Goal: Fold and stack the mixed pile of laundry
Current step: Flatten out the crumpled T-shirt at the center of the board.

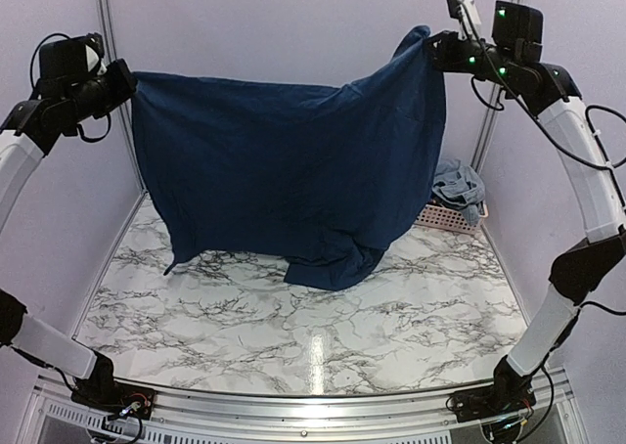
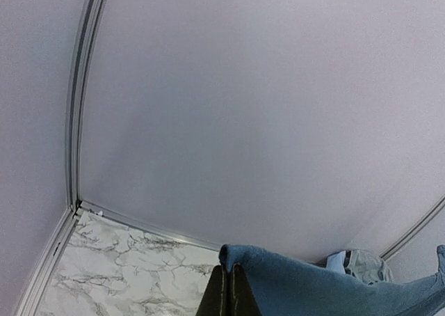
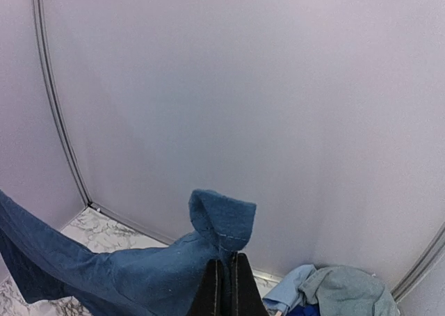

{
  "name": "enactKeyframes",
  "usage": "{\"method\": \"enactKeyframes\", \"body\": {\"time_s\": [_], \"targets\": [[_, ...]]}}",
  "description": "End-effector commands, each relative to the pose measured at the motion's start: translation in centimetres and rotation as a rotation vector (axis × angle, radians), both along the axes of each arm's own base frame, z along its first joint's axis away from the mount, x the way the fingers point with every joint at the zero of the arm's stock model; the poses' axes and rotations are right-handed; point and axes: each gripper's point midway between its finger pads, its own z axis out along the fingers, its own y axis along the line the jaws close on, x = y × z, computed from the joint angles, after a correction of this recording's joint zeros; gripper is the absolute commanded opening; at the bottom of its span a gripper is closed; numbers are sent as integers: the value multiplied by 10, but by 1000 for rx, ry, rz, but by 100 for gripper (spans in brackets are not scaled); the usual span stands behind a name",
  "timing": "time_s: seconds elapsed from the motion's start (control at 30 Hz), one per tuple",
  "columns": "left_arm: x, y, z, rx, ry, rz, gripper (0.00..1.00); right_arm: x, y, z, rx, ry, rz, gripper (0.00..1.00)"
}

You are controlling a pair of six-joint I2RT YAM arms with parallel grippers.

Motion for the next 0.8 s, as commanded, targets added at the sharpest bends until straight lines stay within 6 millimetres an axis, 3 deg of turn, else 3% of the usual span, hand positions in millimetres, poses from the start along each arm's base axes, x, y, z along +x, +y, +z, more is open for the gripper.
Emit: {"method": "enactKeyframes", "body": {"time_s": [0.0, 0.13, 0.37, 0.53, 0.67, 0.77], "targets": [[-42, 14, 58, 31, -136, 16, 0, -36, 0, 61, 34, -187, 51, 0], [-90, 16, 101, 41, -263, -35, 0, -85, 15, 88, 23, -289, 122, 0], [-185, 19, 164, 13, -485, -127, 0, -184, 15, 143, 114, -447, 236, 0], [-228, 25, 193, -34, -587, -150, 0, -231, 7, 174, 192, -516, 324, 0], [-236, 29, 205, -55, -621, -140, 0, -246, -9, 196, 258, -593, 307, 0], [-215, 40, 193, -50, -574, -46, 0, -217, -14, 191, 218, -583, 163, 0]]}}
